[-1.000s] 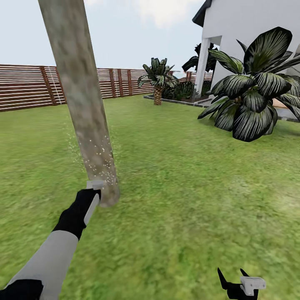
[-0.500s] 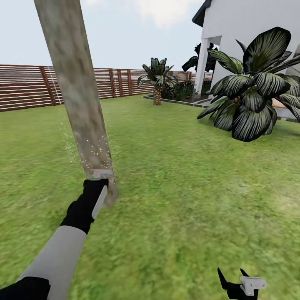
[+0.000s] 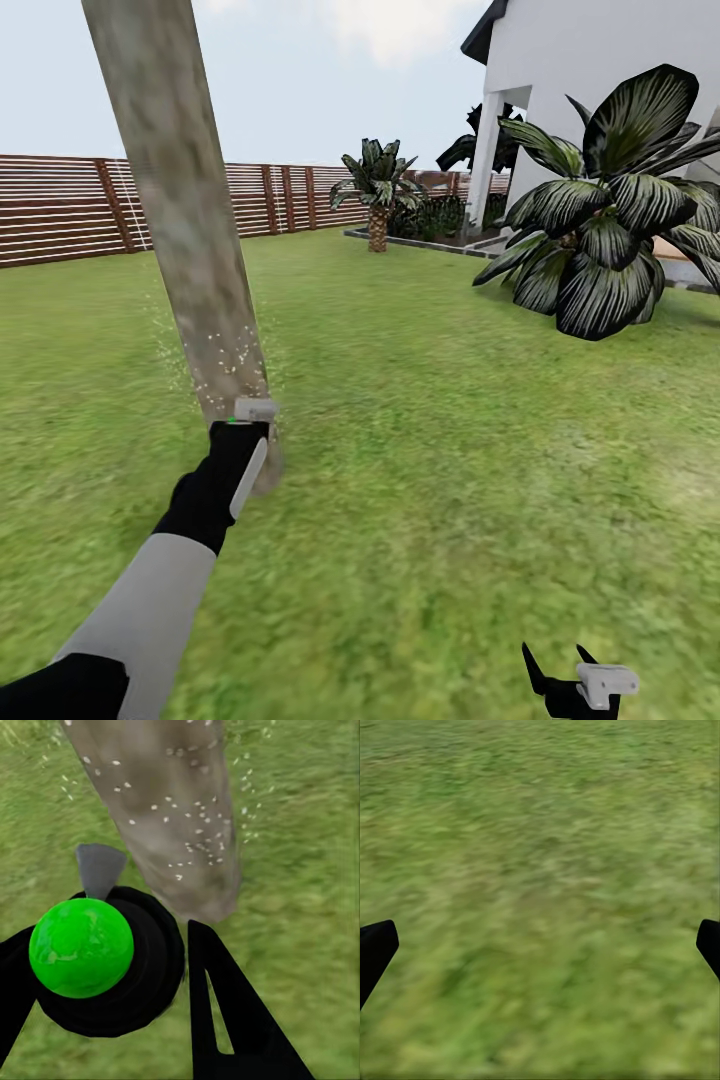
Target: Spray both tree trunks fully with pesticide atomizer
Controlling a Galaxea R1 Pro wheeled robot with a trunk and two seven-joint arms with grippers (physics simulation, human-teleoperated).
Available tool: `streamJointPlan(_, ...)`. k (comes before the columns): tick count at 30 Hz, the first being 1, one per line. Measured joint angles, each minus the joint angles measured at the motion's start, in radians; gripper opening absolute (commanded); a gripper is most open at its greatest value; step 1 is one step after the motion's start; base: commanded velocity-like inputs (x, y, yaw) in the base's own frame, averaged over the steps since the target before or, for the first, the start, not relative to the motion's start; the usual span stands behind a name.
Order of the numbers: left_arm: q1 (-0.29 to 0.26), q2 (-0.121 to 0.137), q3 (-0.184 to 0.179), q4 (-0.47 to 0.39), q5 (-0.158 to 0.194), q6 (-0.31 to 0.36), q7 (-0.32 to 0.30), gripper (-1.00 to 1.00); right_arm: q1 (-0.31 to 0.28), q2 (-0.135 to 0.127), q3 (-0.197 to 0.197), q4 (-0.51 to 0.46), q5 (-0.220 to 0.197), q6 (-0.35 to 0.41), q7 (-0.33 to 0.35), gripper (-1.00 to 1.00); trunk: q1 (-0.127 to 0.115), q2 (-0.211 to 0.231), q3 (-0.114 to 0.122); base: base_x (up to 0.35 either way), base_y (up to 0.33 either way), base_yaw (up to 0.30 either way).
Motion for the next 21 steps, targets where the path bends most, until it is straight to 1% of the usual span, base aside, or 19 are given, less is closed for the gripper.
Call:
streamJointPlan(2, -0.002, 0.016, 0.009, -0.001, -0.001, 0.001, 0.0, -1.0, 0.0, 0.0, 0.0, 0.0, 0.0, 0.0, 0.0, 1.0, 0.0, 0.0, 0.0, 0.0, 0.0, 0.0)
streamJointPlan(5, -0.004, 0.058, 0.095, -0.002, 0.0, 0.004, -0.003, -1.0, 0.0, 0.0, 0.0, 0.0, 0.0, 0.0, 0.0, 1.0, 0.0, 0.0, 0.0, 0.0, 0.0, 0.0)
streamJointPlan(6, -0.004, 0.07, 0.11, -0.002, 0.002, 0.004, -0.004, -1.0, 0.0, 0.0, 0.0, 0.0, 0.0, 0.0, 0.0, 1.0, 0.0, 0.0, 0.0, 0.0, 0.0, 0.0)
streamJointPlan(9, -0.005, 0.084, 0.128, -0.004, 0.004, 0.002, -0.006, -1.0, 0.0, 0.0, 0.0, 0.0, 0.0, 0.0, 0.0, 1.0, 0.0, 0.0, 0.0, 0.0, 0.0, 0.0)
streamJointPlan(10, -0.002, 0.117, 0.133, -0.009, 0.002, 0.004, -0.006, -1.0, 0.0, 0.0, 0.0, 0.0, 0.0, 0.0, 0.0, 1.0, 0.0, 0.0, 0.0, 0.0, 0.0, 0.0)
streamJointPlan(12, 0.003, 0.134, 0.133, -0.01, 0.01, 0.002, -0.009, -1.0, 0.0, 0.0, 0.0, 0.0, 0.0, 0.0, 0.0, 1.0, 0.0, 0.0, 0.0, 0.0, 0.0, 0.0)
streamJointPlan(14, 0.009, 0.141, 0.132, -0.008, 0.012, 0.002, -0.011, -1.0, 0.0, 0.0, 0.0, 0.0, 0.0, 0.0, 0.0, 1.0, 0.0, 0.0, 0.0, 0.0, 0.0, 0.0)
streamJointPlan(17, 0.012, 0.142, 0.13, -0.006, 0.012, 0.0, -0.011, -1.0, 0.0, 0.0, 0.0, 0.0, 0.0, 0.0, -0.001, 1.0, 0.0, 0.0, 0.0, 0.0, 0.0, 0.0)
streamJointPlan(20, 0.021, 0.131, 0.122, -0.007, 0.009, -0.005, -0.011, -1.0, 0.0, 0.0, 0.0, 0.0, 0.0, 0.0, 0.0, 1.0, 0.0, 0.0, 0.0, 0.0, 0.0, 0.0)
streamJointPlan(21, 0.035, 0.129, 0.122, -0.006, 0.01, -0.008, -0.011, -1.0, 0.0, 0.0, 0.0, 0.0, 0.0, 0.0, 0.0, 1.0, 0.0, 0.0, 0.0, 0.0, 0.0, 0.0)
